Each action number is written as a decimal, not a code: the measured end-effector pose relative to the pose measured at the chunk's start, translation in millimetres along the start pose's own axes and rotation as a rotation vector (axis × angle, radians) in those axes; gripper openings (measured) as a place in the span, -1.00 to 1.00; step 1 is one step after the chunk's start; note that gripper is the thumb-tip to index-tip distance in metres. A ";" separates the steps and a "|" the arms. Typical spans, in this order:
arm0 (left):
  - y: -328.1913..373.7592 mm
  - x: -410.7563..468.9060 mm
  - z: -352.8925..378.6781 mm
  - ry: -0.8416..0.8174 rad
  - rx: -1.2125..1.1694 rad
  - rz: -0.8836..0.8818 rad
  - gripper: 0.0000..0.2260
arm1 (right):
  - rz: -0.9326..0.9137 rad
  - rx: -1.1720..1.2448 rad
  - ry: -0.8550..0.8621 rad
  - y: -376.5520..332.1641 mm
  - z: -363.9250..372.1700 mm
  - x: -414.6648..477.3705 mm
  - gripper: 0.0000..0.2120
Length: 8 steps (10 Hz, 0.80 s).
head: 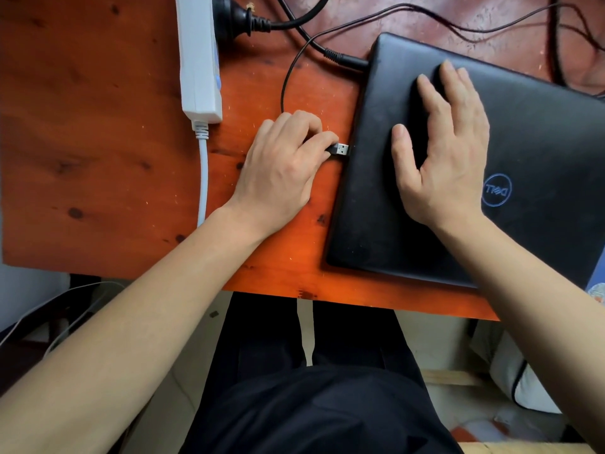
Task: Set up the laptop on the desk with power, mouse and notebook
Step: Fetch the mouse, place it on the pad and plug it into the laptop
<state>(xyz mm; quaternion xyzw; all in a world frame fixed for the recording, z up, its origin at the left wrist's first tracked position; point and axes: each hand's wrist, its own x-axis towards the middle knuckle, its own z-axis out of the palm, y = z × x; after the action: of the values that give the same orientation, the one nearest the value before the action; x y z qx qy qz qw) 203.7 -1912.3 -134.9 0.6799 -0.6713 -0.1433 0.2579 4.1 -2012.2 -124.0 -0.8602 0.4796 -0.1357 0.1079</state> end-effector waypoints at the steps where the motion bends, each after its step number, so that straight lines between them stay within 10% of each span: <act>1: 3.4 -0.8 -0.8 -0.006 -0.035 -0.023 -0.84 | 0.005 0.002 -0.004 0.8 -0.2 -0.1 -0.50; 8: 6.2 8.6 -7.0 -0.102 -0.133 0.091 -0.85 | -0.002 -0.003 -0.003 -3.1 0.1 -1.5 -0.49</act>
<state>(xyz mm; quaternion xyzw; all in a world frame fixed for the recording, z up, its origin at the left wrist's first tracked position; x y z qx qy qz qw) 202.8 -1919.5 -124.6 0.6218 -0.7029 -0.2102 0.2742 5.8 -2009.4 -123.4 -0.8611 0.4787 -0.1335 0.1072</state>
